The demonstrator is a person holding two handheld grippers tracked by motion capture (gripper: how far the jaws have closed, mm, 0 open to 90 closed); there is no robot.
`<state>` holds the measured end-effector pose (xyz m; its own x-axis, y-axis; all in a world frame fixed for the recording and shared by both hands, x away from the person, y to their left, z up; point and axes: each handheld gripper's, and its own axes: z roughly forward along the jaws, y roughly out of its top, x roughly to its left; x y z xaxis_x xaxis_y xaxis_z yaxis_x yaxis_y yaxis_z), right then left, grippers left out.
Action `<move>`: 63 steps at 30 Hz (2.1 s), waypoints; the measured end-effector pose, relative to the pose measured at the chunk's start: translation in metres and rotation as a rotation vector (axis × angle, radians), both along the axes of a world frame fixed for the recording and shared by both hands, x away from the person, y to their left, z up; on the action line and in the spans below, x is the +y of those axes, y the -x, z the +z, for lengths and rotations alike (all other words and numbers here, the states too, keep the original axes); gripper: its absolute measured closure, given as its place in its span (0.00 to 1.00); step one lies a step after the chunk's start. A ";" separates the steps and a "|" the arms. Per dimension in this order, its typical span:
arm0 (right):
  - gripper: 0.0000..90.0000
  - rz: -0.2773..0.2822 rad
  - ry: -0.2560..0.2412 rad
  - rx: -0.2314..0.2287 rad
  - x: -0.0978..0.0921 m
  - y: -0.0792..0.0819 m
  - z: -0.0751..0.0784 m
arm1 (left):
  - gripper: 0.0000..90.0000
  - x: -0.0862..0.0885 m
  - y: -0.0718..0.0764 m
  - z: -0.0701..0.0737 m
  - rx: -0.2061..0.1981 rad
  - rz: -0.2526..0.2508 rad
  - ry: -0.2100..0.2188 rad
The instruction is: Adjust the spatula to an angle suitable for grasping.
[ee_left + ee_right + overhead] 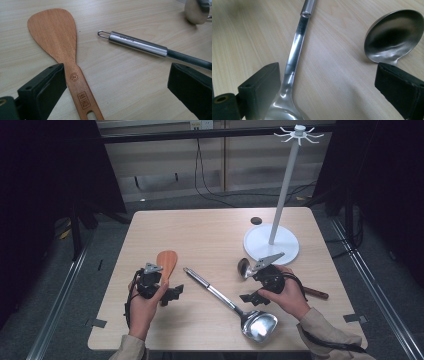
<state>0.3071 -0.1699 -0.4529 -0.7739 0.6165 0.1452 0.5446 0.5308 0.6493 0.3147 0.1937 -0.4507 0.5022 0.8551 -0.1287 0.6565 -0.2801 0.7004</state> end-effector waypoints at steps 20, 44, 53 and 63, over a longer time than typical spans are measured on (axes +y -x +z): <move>0.18 0.041 0.014 -0.010 0.041 -0.008 -0.003 | 0.02 0.010 0.019 -0.003 0.014 0.028 0.015; 0.78 0.088 0.141 0.054 0.092 -0.014 -0.029 | 0.02 0.024 0.031 -0.005 0.024 0.059 0.009; 0.81 0.085 0.153 0.102 0.084 -0.013 -0.028 | 0.02 0.022 0.030 -0.005 0.019 0.056 0.012; 0.65 0.074 0.175 0.067 0.089 -0.013 -0.030 | 0.02 0.020 0.029 -0.006 0.024 0.057 0.013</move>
